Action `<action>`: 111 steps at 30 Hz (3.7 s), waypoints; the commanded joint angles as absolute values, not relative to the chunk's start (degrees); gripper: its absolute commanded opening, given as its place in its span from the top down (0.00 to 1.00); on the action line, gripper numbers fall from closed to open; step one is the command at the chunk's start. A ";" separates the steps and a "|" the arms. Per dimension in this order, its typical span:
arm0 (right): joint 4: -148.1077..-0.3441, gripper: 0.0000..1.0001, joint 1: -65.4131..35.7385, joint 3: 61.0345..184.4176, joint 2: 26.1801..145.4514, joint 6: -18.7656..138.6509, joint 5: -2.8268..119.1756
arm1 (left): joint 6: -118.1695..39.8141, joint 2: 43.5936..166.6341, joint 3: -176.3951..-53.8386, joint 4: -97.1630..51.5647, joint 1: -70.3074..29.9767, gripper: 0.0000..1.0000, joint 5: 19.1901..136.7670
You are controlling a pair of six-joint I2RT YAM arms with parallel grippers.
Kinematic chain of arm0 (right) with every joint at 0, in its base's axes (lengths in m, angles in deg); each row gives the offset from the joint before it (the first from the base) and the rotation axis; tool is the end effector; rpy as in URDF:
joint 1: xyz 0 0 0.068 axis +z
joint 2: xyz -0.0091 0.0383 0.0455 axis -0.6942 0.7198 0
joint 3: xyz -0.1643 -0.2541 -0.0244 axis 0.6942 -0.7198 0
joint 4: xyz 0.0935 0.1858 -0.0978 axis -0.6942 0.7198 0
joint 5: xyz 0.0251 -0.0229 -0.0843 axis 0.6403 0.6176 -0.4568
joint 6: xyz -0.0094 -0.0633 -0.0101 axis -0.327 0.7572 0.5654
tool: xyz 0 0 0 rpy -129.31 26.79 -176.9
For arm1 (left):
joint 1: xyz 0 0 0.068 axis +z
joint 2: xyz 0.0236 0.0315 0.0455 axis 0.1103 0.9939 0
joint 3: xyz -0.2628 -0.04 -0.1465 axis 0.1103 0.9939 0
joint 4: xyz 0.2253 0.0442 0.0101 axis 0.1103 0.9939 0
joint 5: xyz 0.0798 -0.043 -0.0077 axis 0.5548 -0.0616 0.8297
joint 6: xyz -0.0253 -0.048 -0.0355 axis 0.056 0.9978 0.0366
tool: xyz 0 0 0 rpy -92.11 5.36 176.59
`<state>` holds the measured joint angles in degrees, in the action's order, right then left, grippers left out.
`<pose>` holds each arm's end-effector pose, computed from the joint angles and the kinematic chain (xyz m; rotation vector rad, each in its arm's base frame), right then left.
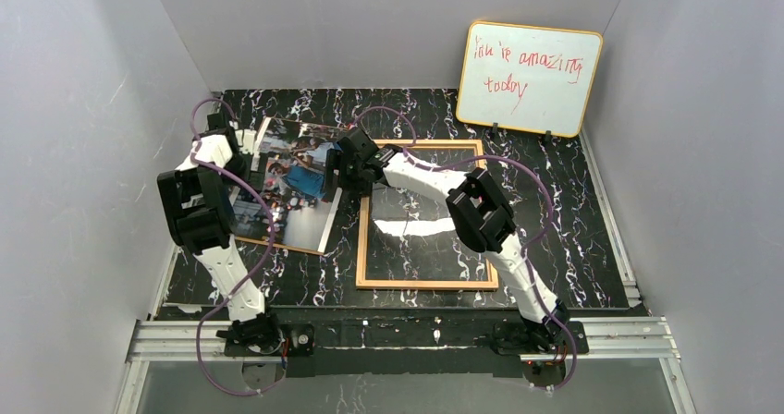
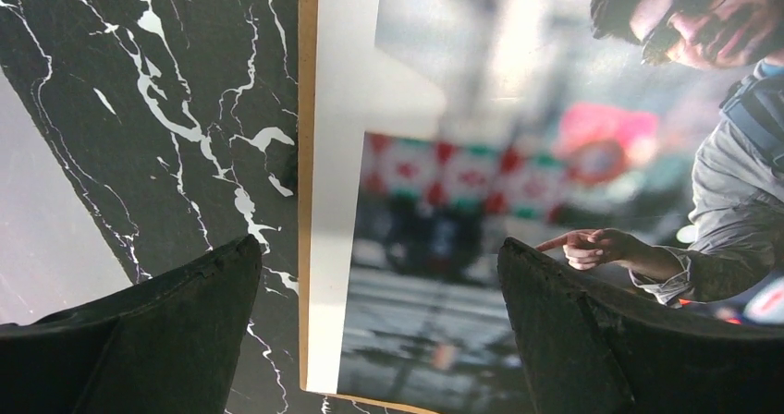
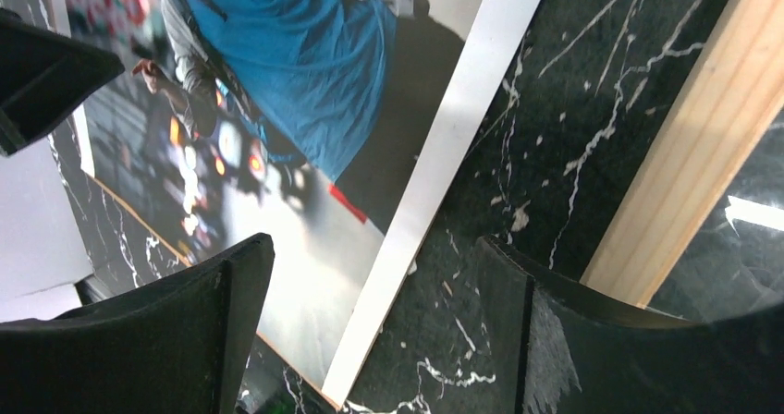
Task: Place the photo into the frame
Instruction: Move the photo frame to the center of the board, then pick up the photo at the center of the board.
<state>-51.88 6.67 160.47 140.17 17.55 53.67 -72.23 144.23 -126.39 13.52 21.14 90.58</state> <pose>0.3383 0.4167 0.2093 -0.0606 2.5443 0.8515 0.3919 0.1076 0.2119 0.1366 2.7376 0.2857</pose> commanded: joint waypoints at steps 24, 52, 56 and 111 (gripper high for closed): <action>-77.27 0.15 2.61 153.59 140.10 1.73 58.52 | -77.82 145.11 -117.93 10.42 21.19 0.02 95.14; -92.65 0.22 2.84 149.09 135.23 1.98 67.80 | -79.85 144.31 -116.00 10.23 21.10 0.02 95.28; -90.82 0.30 2.90 152.19 138.57 1.56 68.15 | -79.85 144.02 -115.86 10.33 21.08 0.02 95.08; -18.88 0.99 -9.41 165.89 89.91 57.67 26.52 | -74.13 128.28 -127.98 30.06 24.59 0.02 74.88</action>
